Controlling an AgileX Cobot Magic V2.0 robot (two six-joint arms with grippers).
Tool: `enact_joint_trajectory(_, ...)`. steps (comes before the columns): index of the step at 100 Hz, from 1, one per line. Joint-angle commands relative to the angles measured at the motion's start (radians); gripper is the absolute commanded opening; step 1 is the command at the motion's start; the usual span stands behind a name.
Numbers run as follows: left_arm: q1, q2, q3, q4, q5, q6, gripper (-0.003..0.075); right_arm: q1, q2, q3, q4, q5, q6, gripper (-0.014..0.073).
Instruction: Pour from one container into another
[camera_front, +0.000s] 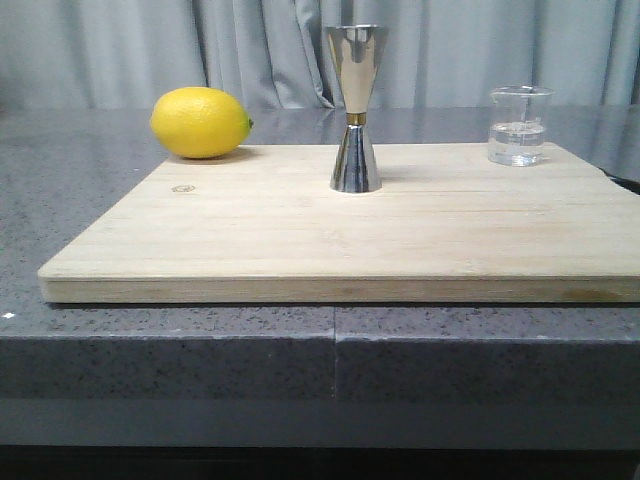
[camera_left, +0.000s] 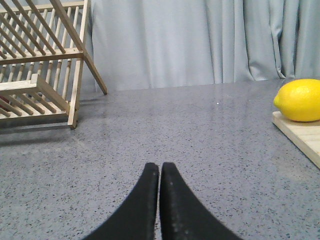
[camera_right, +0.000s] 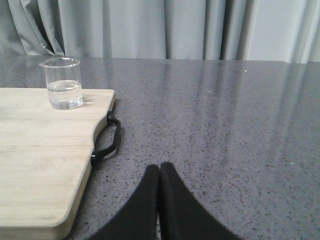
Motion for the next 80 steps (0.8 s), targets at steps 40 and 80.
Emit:
enact_joint_trajectory(40, -0.008, -0.023, 0.021, 0.001, -0.079, -0.002, -0.0021, -0.009, -0.019, 0.027, -0.012, -0.075, -0.004, -0.0069)
enact_joint_trajectory(80, -0.008, -0.023, 0.021, 0.001, -0.079, -0.002, -0.0021, -0.009, -0.019, 0.027, -0.012, -0.089, -0.004, -0.0069)
